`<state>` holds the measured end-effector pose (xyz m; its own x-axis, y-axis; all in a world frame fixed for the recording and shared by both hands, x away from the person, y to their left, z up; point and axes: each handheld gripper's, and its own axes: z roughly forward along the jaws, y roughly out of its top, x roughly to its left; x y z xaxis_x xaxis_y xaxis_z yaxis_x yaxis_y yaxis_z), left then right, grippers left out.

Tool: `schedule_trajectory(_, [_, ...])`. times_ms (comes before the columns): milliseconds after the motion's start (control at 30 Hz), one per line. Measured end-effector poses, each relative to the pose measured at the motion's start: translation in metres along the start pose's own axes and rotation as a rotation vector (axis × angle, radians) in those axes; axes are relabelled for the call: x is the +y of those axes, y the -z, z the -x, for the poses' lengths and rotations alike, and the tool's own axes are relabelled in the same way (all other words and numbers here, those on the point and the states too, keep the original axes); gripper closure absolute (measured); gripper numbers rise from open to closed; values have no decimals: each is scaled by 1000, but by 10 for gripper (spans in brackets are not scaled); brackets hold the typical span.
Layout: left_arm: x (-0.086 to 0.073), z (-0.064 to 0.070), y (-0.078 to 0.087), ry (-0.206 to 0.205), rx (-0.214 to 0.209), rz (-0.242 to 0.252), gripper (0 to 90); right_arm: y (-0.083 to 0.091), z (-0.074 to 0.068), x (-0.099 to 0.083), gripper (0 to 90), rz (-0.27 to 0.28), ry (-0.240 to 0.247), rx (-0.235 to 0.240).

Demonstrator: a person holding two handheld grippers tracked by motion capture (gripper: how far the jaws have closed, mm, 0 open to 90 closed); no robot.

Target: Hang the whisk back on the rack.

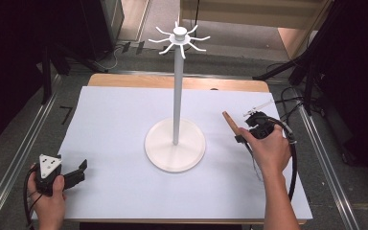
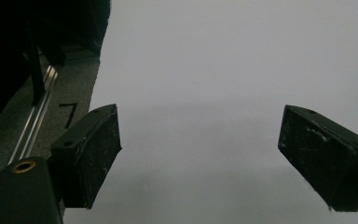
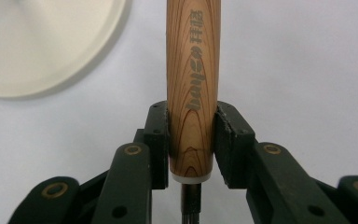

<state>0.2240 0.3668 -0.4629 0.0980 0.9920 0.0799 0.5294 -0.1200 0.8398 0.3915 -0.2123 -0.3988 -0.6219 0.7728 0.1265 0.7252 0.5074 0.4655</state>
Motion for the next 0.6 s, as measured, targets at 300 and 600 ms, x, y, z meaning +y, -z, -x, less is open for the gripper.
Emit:
schedule_trajectory(300, [0, 1, 0, -3, 4, 3, 135, 22, -1, -6, 701, 143, 2, 34])
schedule_trajectory(600, [0, 1, 0, -3, 4, 2, 135, 40, -4, -11, 701, 348, 17, 113])
